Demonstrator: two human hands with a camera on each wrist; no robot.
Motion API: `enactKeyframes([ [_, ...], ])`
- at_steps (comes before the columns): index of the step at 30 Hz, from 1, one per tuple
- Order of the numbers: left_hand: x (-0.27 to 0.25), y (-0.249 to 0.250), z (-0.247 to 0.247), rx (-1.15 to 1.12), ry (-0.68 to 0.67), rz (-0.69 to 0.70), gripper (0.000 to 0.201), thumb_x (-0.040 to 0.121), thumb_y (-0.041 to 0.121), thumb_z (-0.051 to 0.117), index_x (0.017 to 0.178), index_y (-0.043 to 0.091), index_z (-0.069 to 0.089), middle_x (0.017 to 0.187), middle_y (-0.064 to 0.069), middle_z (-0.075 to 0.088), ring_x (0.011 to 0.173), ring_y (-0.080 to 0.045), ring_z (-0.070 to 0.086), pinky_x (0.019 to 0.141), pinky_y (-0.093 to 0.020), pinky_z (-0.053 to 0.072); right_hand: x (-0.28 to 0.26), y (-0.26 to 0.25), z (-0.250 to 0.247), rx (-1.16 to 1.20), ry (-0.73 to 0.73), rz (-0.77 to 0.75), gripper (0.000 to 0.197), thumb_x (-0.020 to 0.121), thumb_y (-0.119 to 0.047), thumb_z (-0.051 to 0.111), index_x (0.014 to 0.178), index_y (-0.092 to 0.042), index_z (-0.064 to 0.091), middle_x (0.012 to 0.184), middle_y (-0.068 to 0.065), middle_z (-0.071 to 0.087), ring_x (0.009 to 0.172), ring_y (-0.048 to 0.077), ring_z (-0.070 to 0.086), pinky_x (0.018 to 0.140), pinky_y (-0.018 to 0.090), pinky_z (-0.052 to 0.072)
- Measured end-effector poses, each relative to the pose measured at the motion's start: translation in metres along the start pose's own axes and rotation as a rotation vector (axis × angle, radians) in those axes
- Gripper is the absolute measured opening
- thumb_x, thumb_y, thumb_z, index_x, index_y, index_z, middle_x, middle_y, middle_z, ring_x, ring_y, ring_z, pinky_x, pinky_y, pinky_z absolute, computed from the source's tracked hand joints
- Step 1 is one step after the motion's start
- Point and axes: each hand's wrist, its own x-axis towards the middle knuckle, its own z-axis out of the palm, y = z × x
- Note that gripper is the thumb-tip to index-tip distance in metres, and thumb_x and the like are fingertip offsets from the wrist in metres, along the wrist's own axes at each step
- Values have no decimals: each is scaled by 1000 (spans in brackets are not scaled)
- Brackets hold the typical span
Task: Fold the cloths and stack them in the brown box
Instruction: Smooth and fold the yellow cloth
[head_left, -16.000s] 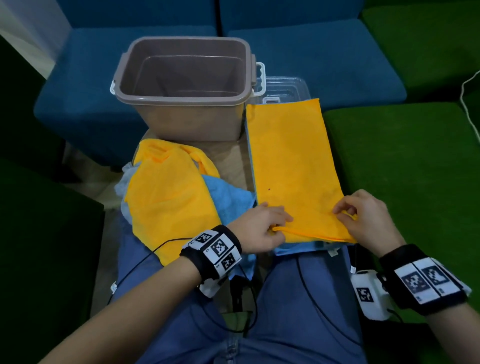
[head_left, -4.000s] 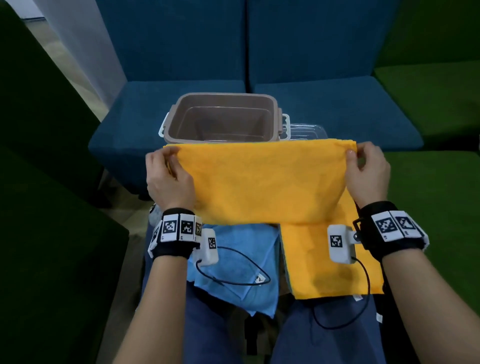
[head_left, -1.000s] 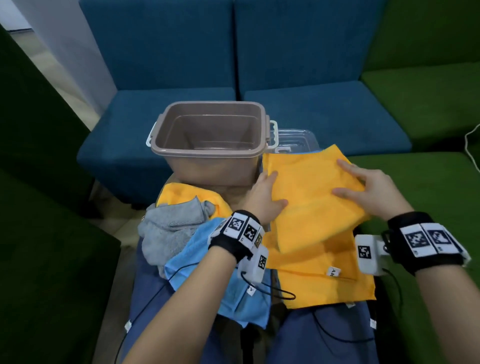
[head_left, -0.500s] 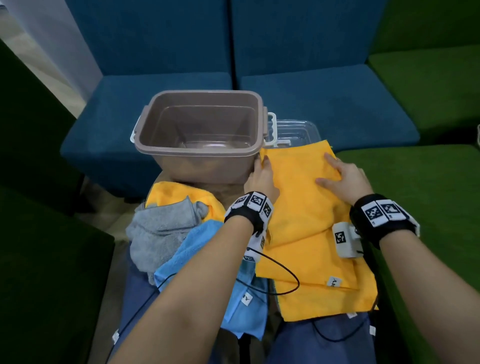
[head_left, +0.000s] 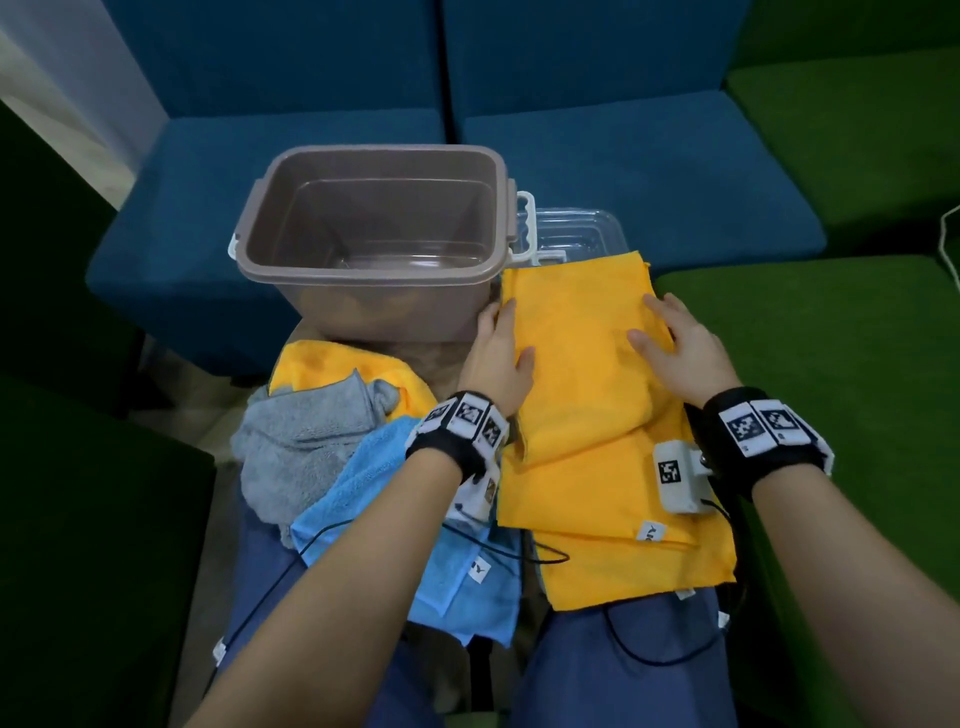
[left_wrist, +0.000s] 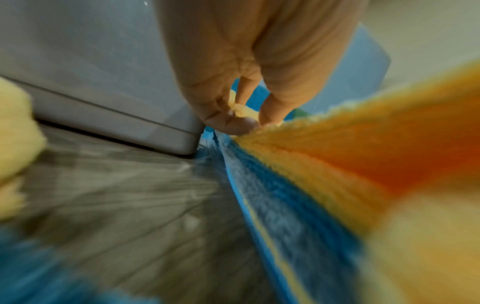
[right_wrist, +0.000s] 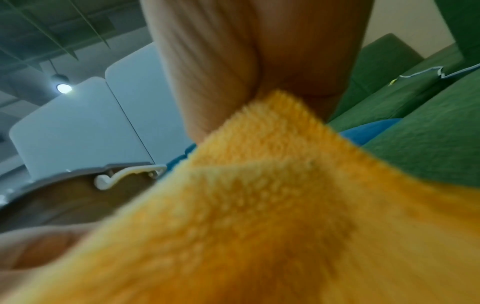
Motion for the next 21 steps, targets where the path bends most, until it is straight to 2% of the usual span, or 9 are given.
enactKeyframes([
  [3,-36,-18,-4,-111,23,92,78,88,46,62,149,15,26,129,-3,43,102,-17,56,85,-35,52,-27,13,2,204,50,14,73,89,-50,59,149,-21,30,145,5,43,129,24,46,108,44,39],
  [5,-61,-26,-7,-198,-38,78,89,77,62,66,147,23,29,108,3,54,87,-10,58,75,-30,53,-43,22,2,306,17,60,87,80,-60,64,149,-31,21,139,3,43,124,24,50,105,49,43],
  [6,-72,-27,-8,-244,-89,55,93,73,64,70,147,24,29,100,5,56,83,-7,58,74,-30,53,-51,26,3,348,-25,77,93,74,-64,68,148,-37,18,140,2,42,124,23,50,104,50,44],
  [9,-99,-26,-7,-270,-222,22,97,71,51,76,149,23,26,100,11,51,81,-2,53,77,-29,52,-70,33,7,378,-118,54,106,67,-53,77,148,-38,11,150,3,35,131,18,44,110,46,39],
  [11,-107,-25,-6,-228,-250,33,95,76,42,77,151,25,22,100,12,48,79,-2,51,73,-27,50,-78,34,9,360,-140,18,110,67,-41,81,149,-37,7,153,3,30,133,17,41,112,45,36],
  [13,-107,-24,-5,-213,-219,65,85,87,28,71,152,21,17,89,10,50,65,-2,50,62,-27,45,-81,36,10,320,-147,-4,107,75,-27,81,149,-37,4,153,2,29,133,19,40,113,46,35],
  [15,-105,-20,-7,-217,-160,106,74,95,15,59,153,16,13,70,11,48,53,-4,47,56,-26,40,-84,35,6,312,-115,-16,96,84,-20,75,147,-44,6,150,6,36,129,22,47,110,51,38],
  [18,-108,-12,-11,-309,-159,117,68,99,13,50,153,14,8,55,7,46,46,-7,44,50,-27,38,-90,27,-6,403,-4,10,79,93,-17,64,147,-44,13,128,13,55,114,23,59,99,47,47],
  [21,-122,-9,-5,-385,-289,54,74,101,15,46,153,19,-6,55,0,50,46,-9,46,50,-25,39,-101,30,-9,314,85,62,70,95,-23,60,150,-33,17,106,7,54,106,22,54,99,44,44],
])
